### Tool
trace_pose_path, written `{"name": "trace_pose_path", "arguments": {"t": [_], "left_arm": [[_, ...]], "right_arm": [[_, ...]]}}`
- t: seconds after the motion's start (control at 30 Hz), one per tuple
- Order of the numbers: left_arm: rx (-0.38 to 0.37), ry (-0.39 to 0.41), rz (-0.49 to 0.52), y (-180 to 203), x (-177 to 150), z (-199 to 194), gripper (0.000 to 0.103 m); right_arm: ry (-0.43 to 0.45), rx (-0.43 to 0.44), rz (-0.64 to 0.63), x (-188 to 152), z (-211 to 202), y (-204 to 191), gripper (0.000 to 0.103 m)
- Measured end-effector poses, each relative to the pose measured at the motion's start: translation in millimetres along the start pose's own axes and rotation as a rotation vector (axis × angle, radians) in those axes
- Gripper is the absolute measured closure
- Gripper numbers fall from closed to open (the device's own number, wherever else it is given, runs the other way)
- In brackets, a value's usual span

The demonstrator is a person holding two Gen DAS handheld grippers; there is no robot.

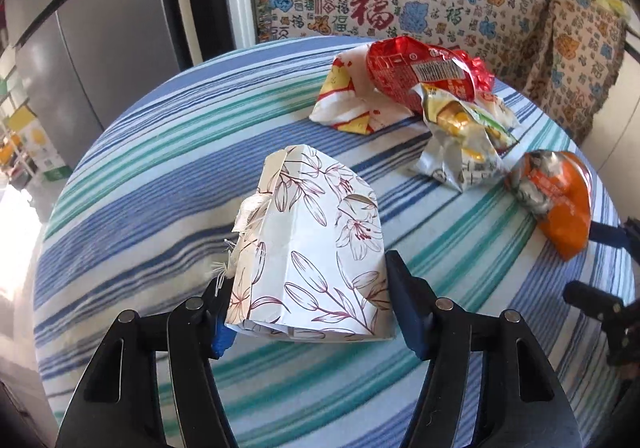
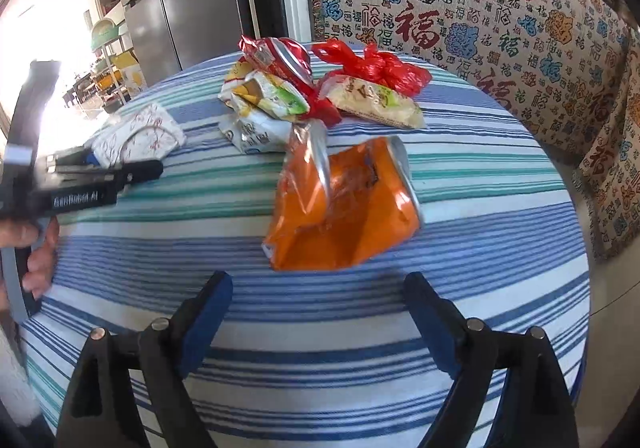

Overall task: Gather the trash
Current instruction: 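Lift the paper bag with the left gripper while the right gripper grasps the Fanta can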

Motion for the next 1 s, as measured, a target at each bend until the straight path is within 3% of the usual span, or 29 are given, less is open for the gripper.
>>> {"name": "trace_pose_path", "arguments": {"t": [0.07,0.17,0.4,0.53,0.7,0.8,1.0], "left_arm": [[0.005,0.001,-0.003,0.4,-8.4,-7.6,0.037],[0.007,0.001,-0.01,0.0,-12.5,-11.5,0.036],[0.006,-0.002,-0.01,-2.8,-11.5,-11.7,0.034],[0.035,-0.018,-0.04,-10.6,-9.7,-7.2,0.018],[0.032,-0.037,-0.032,-7.9,-9.7,-1.9,0.004],[0.034,-0.045,-0.033,-6.5,-9.8,-0.3,0.001],[0.032,-0.045,-0.035,-6.4,-10.1,-0.7,0.001]], "right_arm": [[-0.003,0.006,0.042,8.5,6.6,-4.2,0.013],[-0.01,-0.069,0.069,17.5,16.2,3.3,0.013],[-0.045,-0.214,0.117,6.0,2.2,70.5,0.016],[-0.062,-0.243,0.143,-1.9,-8.3,96.7,0.015],[-0.048,-0.123,0.217,0.7,-9.3,71.5,0.012],[-0.069,-0.167,0.308,10.2,4.8,54.8,0.0],[-0.057,-0.333,0.438,31.6,28.1,38.2,0.0]]}}
Point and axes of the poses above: each gripper's, at about its wrist camera, not at the fingertips, and z roughly the way its jaws point, y to its right, x to its top, the point moved 7 cm from there along z, roughly the way its jaws point, and after that the axes turned 2 degrees about y, right-handed, at the moved point
